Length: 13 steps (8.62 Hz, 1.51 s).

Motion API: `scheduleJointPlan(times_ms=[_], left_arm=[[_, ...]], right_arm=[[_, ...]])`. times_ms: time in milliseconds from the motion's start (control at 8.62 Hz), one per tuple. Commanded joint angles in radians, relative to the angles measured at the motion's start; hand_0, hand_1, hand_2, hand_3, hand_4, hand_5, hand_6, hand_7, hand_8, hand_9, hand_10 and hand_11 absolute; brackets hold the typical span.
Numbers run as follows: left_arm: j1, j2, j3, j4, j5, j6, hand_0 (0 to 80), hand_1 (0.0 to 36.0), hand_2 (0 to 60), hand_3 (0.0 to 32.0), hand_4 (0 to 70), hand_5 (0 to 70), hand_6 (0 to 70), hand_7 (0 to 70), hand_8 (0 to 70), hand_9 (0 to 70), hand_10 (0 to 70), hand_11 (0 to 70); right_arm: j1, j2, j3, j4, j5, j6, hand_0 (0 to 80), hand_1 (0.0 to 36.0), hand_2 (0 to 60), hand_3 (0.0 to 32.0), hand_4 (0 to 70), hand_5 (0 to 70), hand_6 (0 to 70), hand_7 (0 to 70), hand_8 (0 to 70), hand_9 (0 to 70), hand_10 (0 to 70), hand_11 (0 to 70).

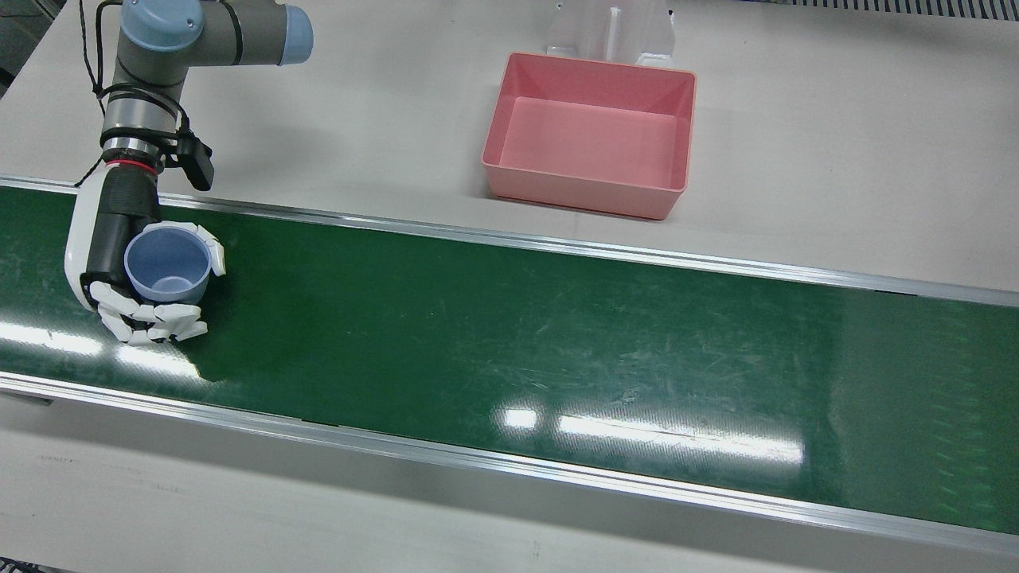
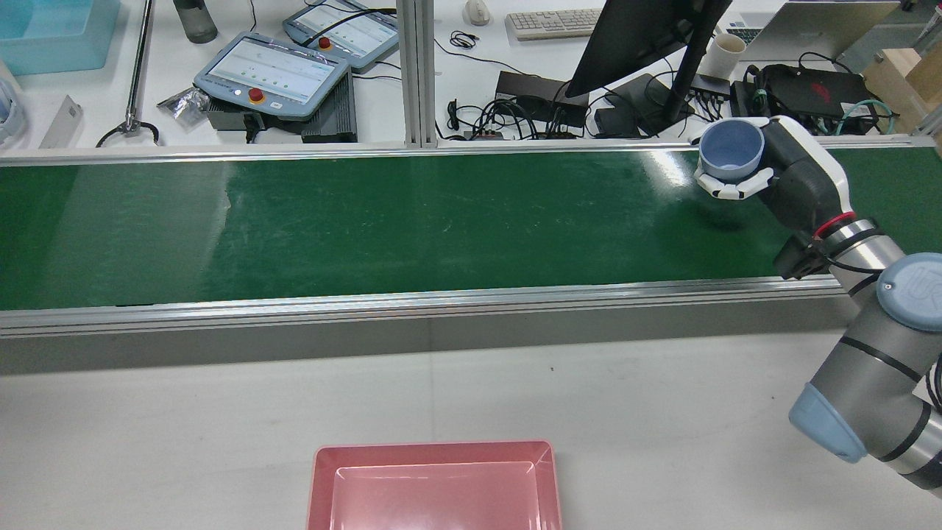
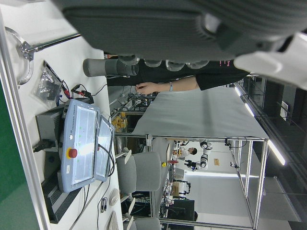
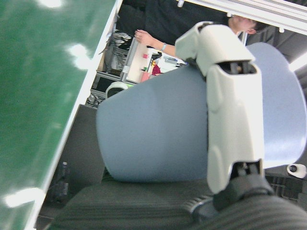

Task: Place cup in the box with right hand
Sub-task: 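Lift the cup off the conveyor and carry it toward the pink box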

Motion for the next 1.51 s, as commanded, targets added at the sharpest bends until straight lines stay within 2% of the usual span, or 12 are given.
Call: scheduleJointPlan(times_ms=[0,116,232,348,464,580,696,812,928,1159,1391], left_arm=[[0.0,0.0,0.0,-0.002,-0.001,0.0,0.0,0.0,0.0,0.0,0.0,0.0,0.0,0.0,0.0,0.0,0.0,0.0],[0.0,0.0,0.0,0.0,-0.001,0.0,0.0,0.0,0.0,0.0,0.0,0.0,0.0,0.0,0.0,0.0,0.0,0.0],[0.0,0.0,0.0,0.0,0.001,0.0,0.0,0.0,0.0,0.0,0.0,0.0,0.0,0.0,0.0,0.0,0.0,0.0],[0.0,0.0,-0.001,0.002,0.001,0.0,0.0,0.0,0.0,0.0,0.0,0.0,0.0,0.0,0.0,0.0,0.0,0.0],[0.0,0.0,-0.001,0.002,-0.001,0.0,0.0,0.0,0.0,0.0,0.0,0.0,0.0,0.0,0.0,0.0,0.0,0.0],[0.0,0.0,-0.003,0.002,-0.001,0.0,0.0,0.0,0.0,0.0,0.0,0.0,0.0,0.0,0.0,0.0,0.0,0.0],[0.0,0.0,-0.003,0.002,-0.001,0.0,0.0,0.0,0.0,0.0,0.0,0.0,0.0,0.0,0.0,0.0,0.0,0.0],[0.0,0.0,-0.003,0.002,0.001,0.0,0.0,0.0,0.0,0.0,0.0,0.0,0.0,0.0,0.0,0.0,0.0,0.0],[0.0,0.0,-0.002,0.0,0.001,0.0,0.0,0.0,0.0,0.0,0.0,0.0,0.0,0.0,0.0,0.0,0.0,0.0],[0.0,0.0,-0.001,0.0,-0.001,0.0,0.0,0.0,0.0,0.0,0.0,0.0,0.0,0.0,0.0,0.0,0.0,0.0],[0.0,0.0,0.0,0.0,0.001,0.0,0.0,0.0,0.0,0.0,0.0,0.0,0.0,0.0,0.0,0.0,0.0,0.0]], right_arm=[[0.057,0.004,0.172,-0.032,0.01,0.001,75.9,36.0,60.0,0.0,70.0,25.2,49.7,70.0,70.0,70.0,65.4,70.0],[0.043,0.046,0.221,-0.118,-0.02,0.0,73.6,36.0,60.0,0.0,70.0,23.9,48.7,70.0,70.0,70.0,62.1,70.0],[0.017,0.115,0.236,-0.16,-0.131,-0.006,73.7,36.0,60.0,0.0,70.0,23.2,48.5,70.0,70.0,70.0,60.8,70.0],[-0.029,0.133,0.265,-0.166,-0.17,-0.022,77.0,36.0,60.0,0.0,70.0,24.0,49.7,70.0,70.0,70.0,64.1,70.0],[-0.093,0.13,0.327,-0.215,-0.175,-0.052,80.0,36.0,60.0,0.0,70.0,25.2,51.2,70.0,70.0,70.0,68.0,70.0],[-0.154,0.14,0.341,-0.231,-0.183,-0.057,78.1,36.0,60.0,0.0,70.0,25.5,51.1,70.0,70.0,70.0,67.2,70.0],[-0.201,0.157,0.336,-0.232,-0.253,-0.057,80.0,36.0,60.0,0.0,70.0,26.3,51.7,70.0,70.0,70.0,68.5,70.0],[-0.225,0.168,0.332,-0.235,-0.354,-0.062,80.0,36.0,60.0,0.0,70.0,27.1,52.5,70.0,70.0,70.0,70.0,70.0],[-0.265,0.16,0.335,-0.238,-0.412,-0.074,80.0,36.0,60.0,0.0,70.0,27.4,53.2,70.0,70.0,70.0,70.0,70.0],[-0.43,0.177,0.331,-0.238,-0.399,-0.103,80.0,36.0,60.0,0.0,70.0,27.3,53.5,70.0,70.0,70.0,70.0,70.0],[-0.558,0.186,0.32,-0.238,-0.35,-0.111,80.0,36.0,60.0,0.0,70.0,26.4,52.1,70.0,70.0,70.0,70.0,70.0]])
